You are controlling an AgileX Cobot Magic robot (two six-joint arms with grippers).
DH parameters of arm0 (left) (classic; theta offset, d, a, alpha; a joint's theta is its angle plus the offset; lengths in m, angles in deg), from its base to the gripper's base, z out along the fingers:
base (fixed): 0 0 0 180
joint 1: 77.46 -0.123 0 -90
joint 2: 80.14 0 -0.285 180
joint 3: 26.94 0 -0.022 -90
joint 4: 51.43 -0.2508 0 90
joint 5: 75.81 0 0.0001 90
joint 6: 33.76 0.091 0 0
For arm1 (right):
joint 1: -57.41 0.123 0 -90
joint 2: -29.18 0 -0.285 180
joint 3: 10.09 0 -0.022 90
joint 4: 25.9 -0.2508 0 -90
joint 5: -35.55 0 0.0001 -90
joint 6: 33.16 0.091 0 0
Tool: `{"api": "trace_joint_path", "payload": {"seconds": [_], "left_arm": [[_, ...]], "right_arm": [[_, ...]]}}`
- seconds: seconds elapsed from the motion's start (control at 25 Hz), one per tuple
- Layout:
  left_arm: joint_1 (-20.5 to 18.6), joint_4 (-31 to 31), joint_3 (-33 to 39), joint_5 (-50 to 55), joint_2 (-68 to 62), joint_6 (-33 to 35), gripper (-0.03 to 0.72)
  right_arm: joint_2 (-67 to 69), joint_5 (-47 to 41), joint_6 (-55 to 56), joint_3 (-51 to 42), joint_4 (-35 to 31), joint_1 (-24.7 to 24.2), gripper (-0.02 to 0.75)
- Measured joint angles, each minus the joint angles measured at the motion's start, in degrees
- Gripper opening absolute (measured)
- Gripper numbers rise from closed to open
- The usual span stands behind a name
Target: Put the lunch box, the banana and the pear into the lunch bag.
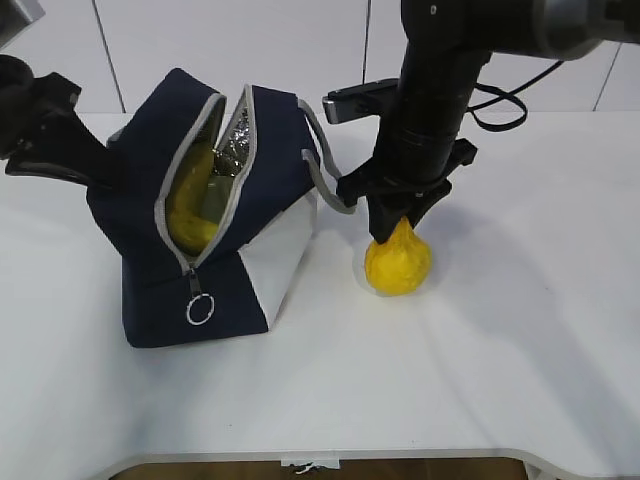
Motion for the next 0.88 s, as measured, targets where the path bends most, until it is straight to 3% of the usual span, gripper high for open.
{"api": "trace_joint_path", "payload": {"seconds": [0.56,0.68,0.88], "left_arm": [[0.0,-0.04,0.0,0.0,0.0,-0.08,-0.002],[0.0,-0.04,0.0,0.22,0.0,-0.08,-0.002],[0.0,-0.04,0.0,0.98,0.0,-0.08,-0.002]], "right_arm": [[-16.39,-1.35,0.0,2.75,-0.04,0.0,0.258],[-16.96,-1.02,0.0,5.68,-5.33,0.0,0.258],[-16.54,9.54,-0.6,6.39,-20.97,0.0,0.258]]}}
